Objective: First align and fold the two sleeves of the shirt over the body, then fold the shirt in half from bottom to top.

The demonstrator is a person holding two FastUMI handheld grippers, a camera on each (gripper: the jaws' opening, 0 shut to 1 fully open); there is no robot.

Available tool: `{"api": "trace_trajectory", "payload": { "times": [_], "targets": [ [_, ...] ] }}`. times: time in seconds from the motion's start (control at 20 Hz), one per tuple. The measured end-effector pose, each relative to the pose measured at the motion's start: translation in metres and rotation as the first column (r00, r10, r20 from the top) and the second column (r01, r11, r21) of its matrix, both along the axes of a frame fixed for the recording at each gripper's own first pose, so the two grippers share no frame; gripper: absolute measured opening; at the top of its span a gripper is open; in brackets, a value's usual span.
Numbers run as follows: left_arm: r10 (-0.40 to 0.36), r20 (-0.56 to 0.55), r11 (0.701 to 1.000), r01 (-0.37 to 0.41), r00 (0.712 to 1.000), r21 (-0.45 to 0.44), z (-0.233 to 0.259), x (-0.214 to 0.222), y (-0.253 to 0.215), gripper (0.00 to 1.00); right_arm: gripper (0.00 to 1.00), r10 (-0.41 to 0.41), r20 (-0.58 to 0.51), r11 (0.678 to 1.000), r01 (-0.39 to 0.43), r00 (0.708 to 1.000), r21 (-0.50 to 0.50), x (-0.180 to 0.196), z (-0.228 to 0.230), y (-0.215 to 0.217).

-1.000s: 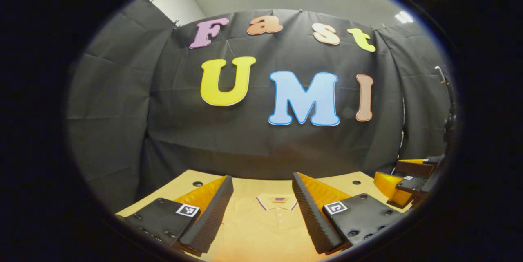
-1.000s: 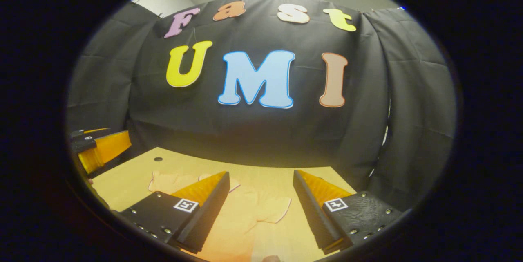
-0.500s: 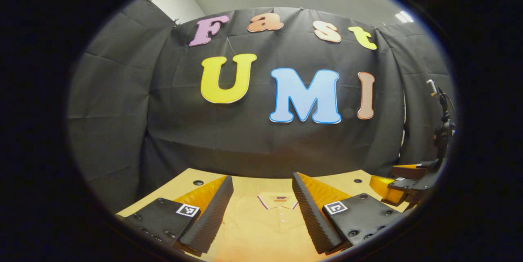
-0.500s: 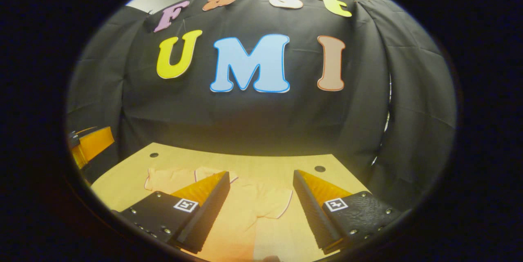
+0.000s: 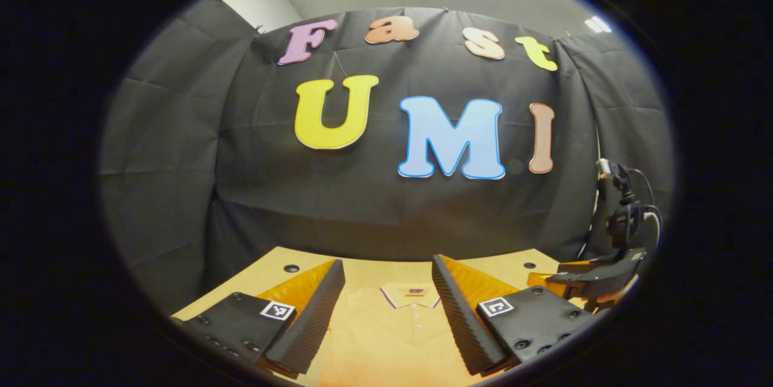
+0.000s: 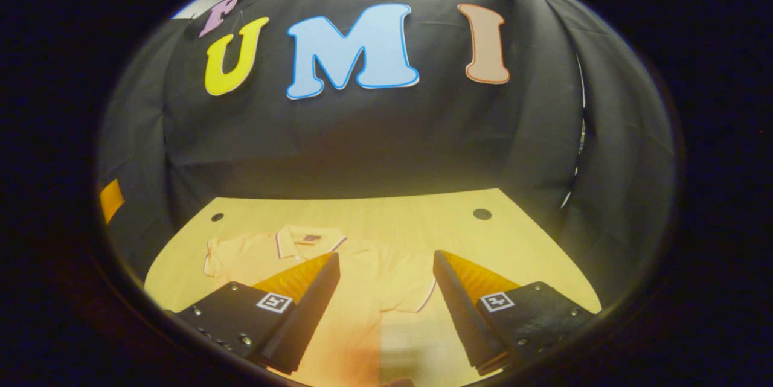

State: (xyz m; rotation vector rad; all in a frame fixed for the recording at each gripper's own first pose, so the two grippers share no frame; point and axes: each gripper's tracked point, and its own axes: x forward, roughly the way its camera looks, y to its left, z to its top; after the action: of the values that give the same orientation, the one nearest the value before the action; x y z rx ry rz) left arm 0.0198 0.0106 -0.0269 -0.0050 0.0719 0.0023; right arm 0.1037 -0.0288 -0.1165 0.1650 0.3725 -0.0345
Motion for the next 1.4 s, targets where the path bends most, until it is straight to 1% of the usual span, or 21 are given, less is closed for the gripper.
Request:
{"api": "trace_trajectory", "payload": {
  "times": [0.3, 0.5, 0.6, 0.75, 1.05, 1.1, 1.3, 1.35, 1.4],
  "targets": [
    [0.027, -0.022, 1.000, -0.027, 0.999, -0.011, -0.010, 0.006, 0.008, 0.95, 0.97, -0.039, -0.095, 0.999, 0.042, 0.995, 0.032, 0.039, -0.044, -0.018],
    [0.058, -0.042, 0.998, -0.059, 0.997, -0.025, -0.018, 0.004, 0.016, 0.95, 0.97, -0.051, -0.183, 0.995, 0.066, 0.982, 0.080, 0.063, -0.078, -0.025],
    [0.072, -0.050, 0.997, -0.073, 0.996, -0.020, -0.021, 0.002, 0.018, 0.95, 0.98, -0.058, -0.210, 0.995, 0.074, 0.976, 0.069, 0.071, -0.093, -0.031],
    [0.086, -0.059, 0.996, -0.087, 0.995, -0.015, -0.024, -0.001, 0.017, 0.95, 0.98, -0.062, -0.260, 0.995, 0.081, 0.964, 0.061, 0.083, -0.117, -0.038],
    [0.100, -0.082, 0.995, -0.100, 0.992, -0.003, -0.031, -0.008, 0.011, 0.95, 0.98, -0.080, -0.372, 0.994, 0.101, 0.925, 0.037, 0.106, -0.165, -0.051],
    [0.100, -0.085, 0.995, -0.101, 0.991, -0.002, -0.031, -0.009, 0.009, 0.95, 0.98, -0.079, -0.389, 0.994, 0.104, 0.918, 0.043, 0.108, -0.170, -0.050],
    [0.098, -0.091, 0.995, -0.098, 0.991, 0.000, -0.031, -0.008, 0.003, 0.95, 0.98, -0.080, -0.413, 0.991, 0.115, 0.907, 0.061, 0.108, -0.176, -0.052],
    [0.094, -0.094, 0.996, -0.095, 0.991, -0.002, -0.032, -0.006, 0.001, 0.95, 0.98, -0.085, -0.419, 0.991, 0.119, 0.904, 0.055, 0.109, -0.180, -0.052],
    [0.093, -0.097, 0.996, -0.093, 0.991, -0.002, -0.033, -0.006, 0.000, 0.95, 0.90, -0.092, -0.435, 0.991, 0.124, 0.896, 0.047, 0.107, -0.184, -0.053]
  ]
}}
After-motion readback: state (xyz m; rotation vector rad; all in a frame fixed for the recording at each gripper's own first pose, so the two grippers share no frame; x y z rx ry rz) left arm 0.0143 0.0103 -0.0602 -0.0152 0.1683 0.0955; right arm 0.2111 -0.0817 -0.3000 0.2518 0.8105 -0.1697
